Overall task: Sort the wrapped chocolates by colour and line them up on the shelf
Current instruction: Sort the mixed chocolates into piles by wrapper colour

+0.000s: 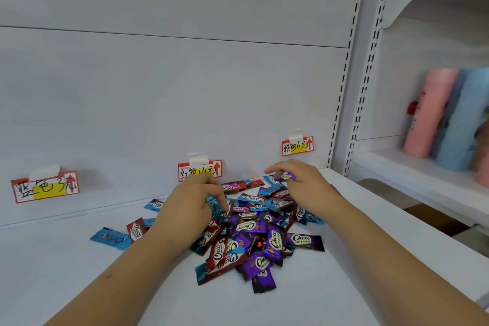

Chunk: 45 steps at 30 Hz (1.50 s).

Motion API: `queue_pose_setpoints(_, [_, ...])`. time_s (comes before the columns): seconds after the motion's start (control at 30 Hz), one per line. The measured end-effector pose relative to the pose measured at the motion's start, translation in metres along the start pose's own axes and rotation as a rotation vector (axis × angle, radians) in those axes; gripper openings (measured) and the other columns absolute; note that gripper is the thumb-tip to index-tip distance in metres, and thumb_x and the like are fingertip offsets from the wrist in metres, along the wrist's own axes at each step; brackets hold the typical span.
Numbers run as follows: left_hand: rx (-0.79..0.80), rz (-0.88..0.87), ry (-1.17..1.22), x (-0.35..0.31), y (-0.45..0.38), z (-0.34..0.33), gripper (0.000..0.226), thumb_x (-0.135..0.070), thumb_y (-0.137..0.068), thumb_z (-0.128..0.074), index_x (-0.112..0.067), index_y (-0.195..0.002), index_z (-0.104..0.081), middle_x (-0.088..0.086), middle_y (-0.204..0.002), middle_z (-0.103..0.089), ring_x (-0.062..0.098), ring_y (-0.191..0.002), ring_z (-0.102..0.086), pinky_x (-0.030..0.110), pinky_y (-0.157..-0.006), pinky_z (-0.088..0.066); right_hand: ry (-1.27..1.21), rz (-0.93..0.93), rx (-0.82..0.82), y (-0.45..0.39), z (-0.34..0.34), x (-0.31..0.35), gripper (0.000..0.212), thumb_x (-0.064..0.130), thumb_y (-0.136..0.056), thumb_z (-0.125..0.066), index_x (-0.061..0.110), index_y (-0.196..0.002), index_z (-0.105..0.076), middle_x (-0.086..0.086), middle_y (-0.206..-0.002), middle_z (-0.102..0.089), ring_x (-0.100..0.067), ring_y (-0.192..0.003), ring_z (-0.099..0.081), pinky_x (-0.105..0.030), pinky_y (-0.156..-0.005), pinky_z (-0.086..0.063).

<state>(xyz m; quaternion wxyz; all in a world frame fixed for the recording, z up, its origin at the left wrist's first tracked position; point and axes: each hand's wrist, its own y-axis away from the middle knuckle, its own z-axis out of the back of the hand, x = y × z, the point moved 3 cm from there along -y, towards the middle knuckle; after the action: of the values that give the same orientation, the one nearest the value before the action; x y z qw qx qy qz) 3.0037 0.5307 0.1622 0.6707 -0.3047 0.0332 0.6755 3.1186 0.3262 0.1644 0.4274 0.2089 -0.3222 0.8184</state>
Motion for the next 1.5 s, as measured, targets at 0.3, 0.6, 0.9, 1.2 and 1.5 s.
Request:
queue_pose_setpoints(0.3, [0.185, -0.053, -0.069, -0.005, 0.005, -0.005, 0.06, 0.005, -0.092, -0.037, -0.043, -0.113, -0.066, -0.021, -0.132, -0.047, 0.003, -0.123, -0.045, 0.03, -0.096, -0.049, 0.325, -0.105, 0.15, 0.002, 0.004, -0.001, 0.032, 0.012, -0.091, -0.047, 0.034, -0.094, -0.071, 0.008, -0.121, -0.063, -0.014, -0.102, -0.056, -0.034, -0.081, -0.051])
queue_pose_setpoints(0.6, [0.168, -0.007, -0.07, -0.007, 0.006, 0.0, 0.057, 0.0, -0.094, -0.037, -0.042, -0.127, -0.058, -0.017, -0.145, -0.045, 0.007, -0.13, -0.042, 0.033, -0.099, -0.048, 0.448, 0.106, 0.312, -0.004, -0.021, 0.0, 0.045, 0.017, -0.099, -0.048, 0.047, -0.131, -0.055, 0.017, -0.142, -0.05, -0.012, -0.122, -0.051, -0.036, -0.095, -0.049])
queue_pose_setpoints(0.9, [0.156, -0.086, -0.054, -0.005, 0.005, -0.001, 0.032, -0.021, -0.101, -0.044, -0.041, -0.117, -0.062, -0.018, -0.13, -0.052, 0.002, -0.118, -0.048, 0.022, -0.089, -0.048, 0.44, 0.078, 0.21, -0.001, -0.009, -0.002, 0.015, 0.042, -0.095, -0.056, 0.038, -0.103, -0.067, 0.015, -0.105, -0.062, -0.01, -0.097, -0.057, -0.037, -0.082, -0.052])
queue_pose_setpoints(1.2, [0.325, -0.134, -0.039, -0.024, 0.011, -0.007, 0.029, -0.06, -0.08, -0.067, -0.042, -0.104, -0.066, -0.021, -0.099, -0.062, -0.005, -0.095, -0.056, 0.014, -0.076, -0.047, 0.317, -0.048, -0.117, -0.004, 0.007, -0.004, 0.018, 0.027, -0.105, -0.037, 0.024, -0.113, -0.052, 0.004, -0.085, -0.06, -0.017, -0.072, -0.055, -0.032, -0.061, -0.042])
queue_pose_setpoints(1.5, [0.251, -0.047, 0.086, -0.018, 0.01, -0.006, 0.022, -0.045, -0.082, -0.073, -0.036, -0.095, -0.056, -0.017, -0.097, -0.062, -0.001, -0.087, -0.059, 0.012, -0.066, -0.045, 0.056, -0.022, -0.076, 0.001, 0.005, 0.01, 0.036, 0.053, -0.091, -0.058, 0.018, -0.08, -0.052, -0.001, -0.072, -0.053, -0.013, -0.065, -0.047, -0.034, -0.064, -0.041])
